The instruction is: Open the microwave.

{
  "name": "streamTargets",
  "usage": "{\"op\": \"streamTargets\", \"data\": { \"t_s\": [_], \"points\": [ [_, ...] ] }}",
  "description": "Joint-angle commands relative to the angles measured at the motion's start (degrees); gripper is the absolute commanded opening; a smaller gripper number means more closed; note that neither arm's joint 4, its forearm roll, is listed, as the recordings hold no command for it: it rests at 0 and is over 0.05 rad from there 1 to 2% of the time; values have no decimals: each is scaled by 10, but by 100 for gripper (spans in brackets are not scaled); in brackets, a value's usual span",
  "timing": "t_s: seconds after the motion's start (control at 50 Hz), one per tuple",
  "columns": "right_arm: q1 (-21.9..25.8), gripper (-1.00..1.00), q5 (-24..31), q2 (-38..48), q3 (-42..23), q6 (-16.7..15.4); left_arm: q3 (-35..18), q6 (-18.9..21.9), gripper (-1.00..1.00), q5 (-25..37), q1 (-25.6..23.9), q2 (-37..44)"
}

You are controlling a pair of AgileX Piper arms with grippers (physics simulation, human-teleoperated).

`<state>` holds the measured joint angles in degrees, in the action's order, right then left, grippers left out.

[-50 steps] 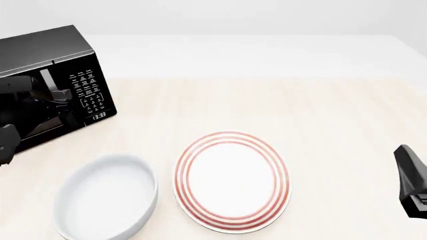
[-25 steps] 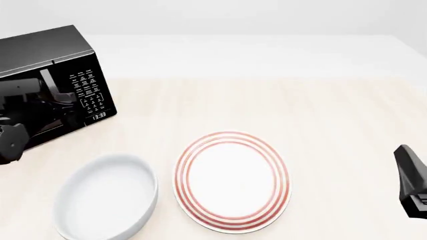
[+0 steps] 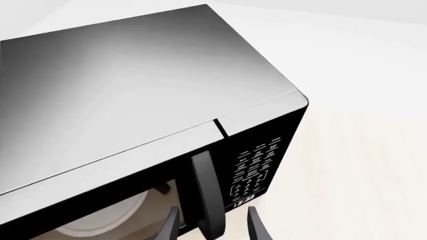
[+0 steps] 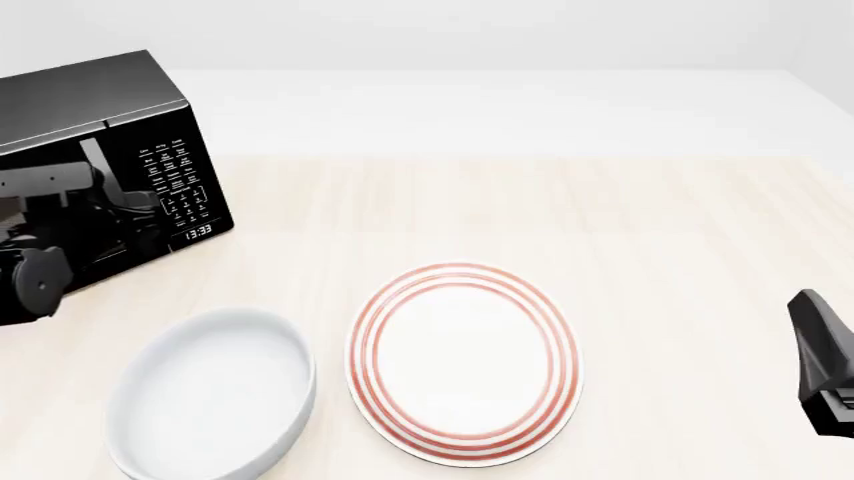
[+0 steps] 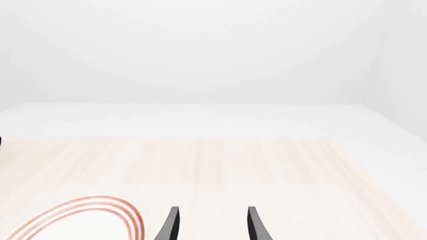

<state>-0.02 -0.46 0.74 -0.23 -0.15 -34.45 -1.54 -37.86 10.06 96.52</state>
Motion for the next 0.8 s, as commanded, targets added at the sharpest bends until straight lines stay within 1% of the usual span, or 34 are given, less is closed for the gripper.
{"op": "streamTargets", "data": {
  "t_s": [0.02, 0.38, 0.4, 0.8],
  "points": [
    [0, 100, 0, 0, 0, 0, -9, -4, 100, -3, -2, 18],
    [0, 100, 0, 0, 0, 0, -9, -7, 100, -5, -3, 19],
    [0, 100, 0, 0, 0, 0, -10, -7, -100, -6, -2, 21],
    [0, 100, 0, 0, 0, 0, -7, -4, -100, -8, 0, 19]
  ]
}}
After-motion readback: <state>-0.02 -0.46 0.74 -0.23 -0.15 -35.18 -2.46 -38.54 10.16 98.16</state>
